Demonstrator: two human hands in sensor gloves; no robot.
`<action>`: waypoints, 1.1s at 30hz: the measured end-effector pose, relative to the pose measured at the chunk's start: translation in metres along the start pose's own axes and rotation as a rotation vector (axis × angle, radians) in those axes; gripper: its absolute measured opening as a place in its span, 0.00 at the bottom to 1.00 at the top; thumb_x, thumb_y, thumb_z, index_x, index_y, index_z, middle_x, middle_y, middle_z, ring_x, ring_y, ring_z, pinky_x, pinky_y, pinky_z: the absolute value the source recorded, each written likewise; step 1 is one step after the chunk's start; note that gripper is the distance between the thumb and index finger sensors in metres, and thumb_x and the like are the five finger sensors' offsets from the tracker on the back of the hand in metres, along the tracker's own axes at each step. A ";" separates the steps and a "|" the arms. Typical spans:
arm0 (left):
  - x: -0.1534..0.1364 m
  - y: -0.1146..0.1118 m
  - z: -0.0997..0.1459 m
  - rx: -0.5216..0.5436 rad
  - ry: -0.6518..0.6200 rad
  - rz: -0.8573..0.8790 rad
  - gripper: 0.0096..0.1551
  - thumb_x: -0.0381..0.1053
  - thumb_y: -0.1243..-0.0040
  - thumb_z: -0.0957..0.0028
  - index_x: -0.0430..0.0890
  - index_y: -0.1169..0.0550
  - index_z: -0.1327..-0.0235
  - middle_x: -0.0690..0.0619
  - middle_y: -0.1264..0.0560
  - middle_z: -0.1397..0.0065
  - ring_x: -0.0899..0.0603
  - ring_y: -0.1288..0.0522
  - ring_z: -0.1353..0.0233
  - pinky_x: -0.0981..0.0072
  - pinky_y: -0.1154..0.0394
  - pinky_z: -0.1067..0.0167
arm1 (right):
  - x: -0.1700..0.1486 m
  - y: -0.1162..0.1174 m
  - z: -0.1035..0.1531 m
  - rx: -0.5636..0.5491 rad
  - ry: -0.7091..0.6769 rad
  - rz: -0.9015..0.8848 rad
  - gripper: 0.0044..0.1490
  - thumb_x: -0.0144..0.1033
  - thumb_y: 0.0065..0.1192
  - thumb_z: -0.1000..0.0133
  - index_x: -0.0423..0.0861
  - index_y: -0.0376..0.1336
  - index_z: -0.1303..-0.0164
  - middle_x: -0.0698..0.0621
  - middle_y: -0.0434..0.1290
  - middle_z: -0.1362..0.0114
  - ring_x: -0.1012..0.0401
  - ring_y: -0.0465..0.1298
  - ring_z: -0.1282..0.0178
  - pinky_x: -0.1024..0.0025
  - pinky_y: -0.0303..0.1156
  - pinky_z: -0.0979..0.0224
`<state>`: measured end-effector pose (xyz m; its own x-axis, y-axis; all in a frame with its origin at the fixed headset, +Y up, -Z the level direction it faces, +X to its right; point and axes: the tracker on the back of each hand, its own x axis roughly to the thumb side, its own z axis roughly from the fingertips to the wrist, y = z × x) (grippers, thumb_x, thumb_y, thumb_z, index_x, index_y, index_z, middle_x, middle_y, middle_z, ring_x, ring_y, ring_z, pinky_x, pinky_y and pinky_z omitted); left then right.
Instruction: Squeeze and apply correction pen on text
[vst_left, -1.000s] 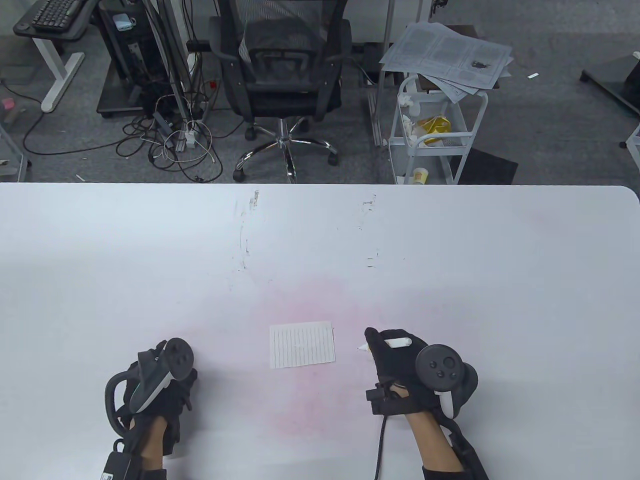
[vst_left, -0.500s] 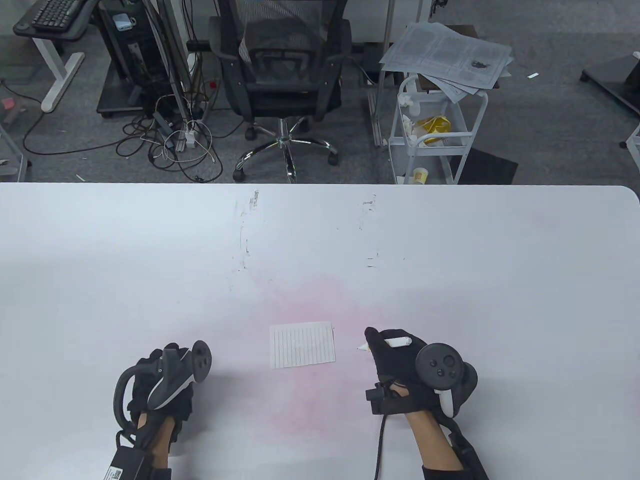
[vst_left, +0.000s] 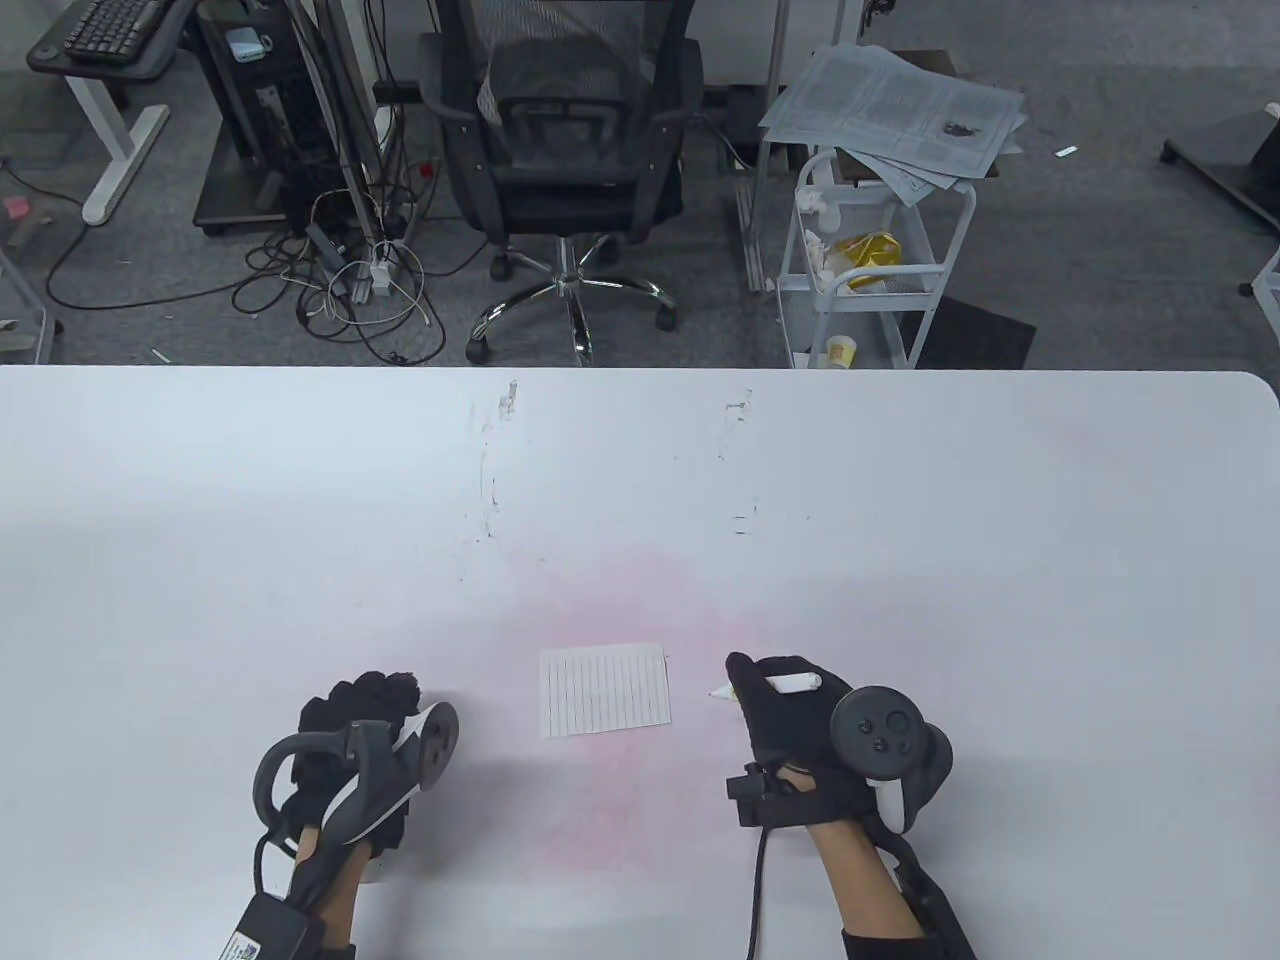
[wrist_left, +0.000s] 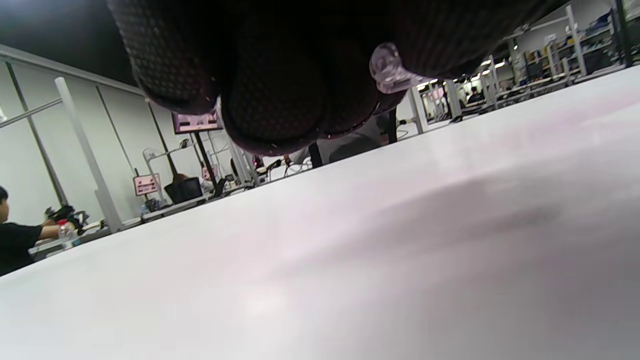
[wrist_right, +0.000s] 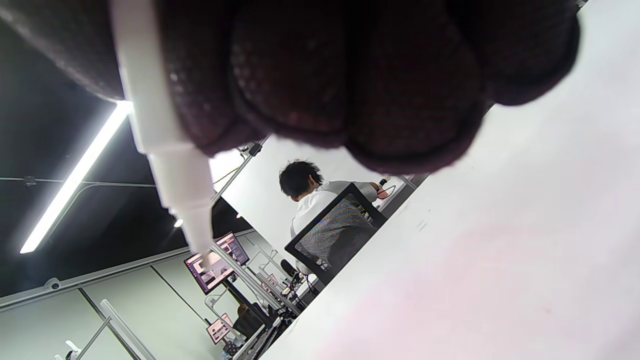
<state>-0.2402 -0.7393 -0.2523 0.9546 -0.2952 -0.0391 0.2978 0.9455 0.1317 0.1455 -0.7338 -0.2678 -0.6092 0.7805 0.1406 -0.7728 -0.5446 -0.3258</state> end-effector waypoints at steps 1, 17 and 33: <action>0.003 0.003 0.001 0.020 -0.009 0.009 0.25 0.56 0.41 0.58 0.53 0.23 0.46 0.51 0.18 0.46 0.49 0.15 0.50 0.55 0.20 0.42 | 0.001 0.000 0.000 0.001 -0.006 -0.003 0.27 0.63 0.63 0.54 0.49 0.78 0.74 0.53 0.82 0.63 0.53 0.84 0.67 0.50 0.77 0.49; 0.047 0.037 0.023 0.192 -0.169 0.149 0.26 0.56 0.42 0.58 0.51 0.23 0.47 0.52 0.16 0.49 0.49 0.14 0.55 0.57 0.18 0.47 | 0.014 0.006 0.005 0.019 -0.059 -0.050 0.27 0.63 0.63 0.53 0.49 0.78 0.73 0.53 0.82 0.63 0.53 0.84 0.66 0.50 0.77 0.49; 0.071 0.041 0.028 0.168 -0.297 0.382 0.26 0.55 0.42 0.58 0.50 0.24 0.47 0.54 0.15 0.53 0.51 0.13 0.60 0.58 0.16 0.51 | 0.031 0.018 0.016 0.074 -0.084 -0.164 0.27 0.63 0.63 0.53 0.49 0.78 0.73 0.53 0.82 0.63 0.53 0.84 0.66 0.50 0.77 0.49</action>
<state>-0.1603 -0.7251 -0.2214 0.9462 0.0178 0.3232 -0.1001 0.9656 0.2398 0.1100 -0.7237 -0.2547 -0.4844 0.8338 0.2650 -0.8720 -0.4357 -0.2232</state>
